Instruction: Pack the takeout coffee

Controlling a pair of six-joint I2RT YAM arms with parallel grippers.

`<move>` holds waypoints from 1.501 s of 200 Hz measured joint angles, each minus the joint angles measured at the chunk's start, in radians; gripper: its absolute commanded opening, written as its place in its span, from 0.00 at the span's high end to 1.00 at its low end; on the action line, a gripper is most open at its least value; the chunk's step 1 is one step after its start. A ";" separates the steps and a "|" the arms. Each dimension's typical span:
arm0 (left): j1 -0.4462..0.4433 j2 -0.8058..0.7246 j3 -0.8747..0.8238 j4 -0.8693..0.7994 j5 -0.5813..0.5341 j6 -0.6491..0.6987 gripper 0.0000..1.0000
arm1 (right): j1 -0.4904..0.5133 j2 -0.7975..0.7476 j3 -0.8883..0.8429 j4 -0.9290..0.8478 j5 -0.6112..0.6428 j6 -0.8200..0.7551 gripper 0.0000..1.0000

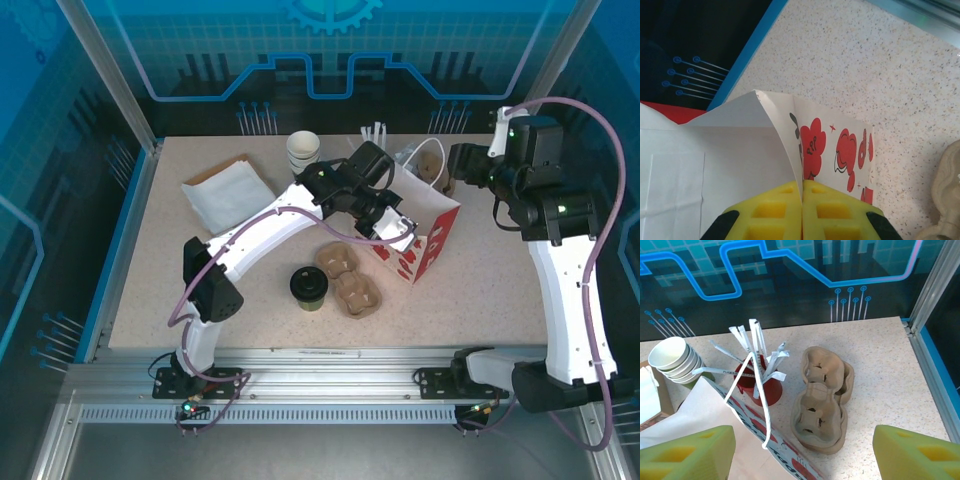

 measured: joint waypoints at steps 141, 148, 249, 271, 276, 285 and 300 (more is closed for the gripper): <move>0.072 -0.444 -0.489 0.347 -0.055 -0.502 0.26 | 0.339 -0.038 -0.098 0.037 -0.003 -0.071 0.22; 0.087 -0.516 -0.566 0.400 -0.078 -0.566 0.25 | 0.360 -0.042 -0.106 0.041 -0.001 -0.076 0.22; 0.420 -1.089 -1.178 0.481 -0.433 -1.529 0.20 | 0.748 0.018 -0.288 0.063 0.008 -0.135 0.21; 0.456 -1.117 -1.180 0.449 -0.442 -1.627 0.20 | 0.797 0.071 -0.365 0.051 0.018 -0.127 0.21; 0.460 -1.118 -1.180 0.444 -0.442 -1.642 0.20 | 0.804 0.081 -0.381 0.049 0.022 -0.124 0.21; 0.470 -1.115 -1.180 0.432 -0.438 -1.669 0.20 | 0.812 0.089 -0.407 0.047 0.027 -0.119 0.21; 0.494 -1.106 -1.180 0.412 -0.423 -1.702 0.20 | 0.815 0.087 -0.444 0.042 0.031 -0.111 0.21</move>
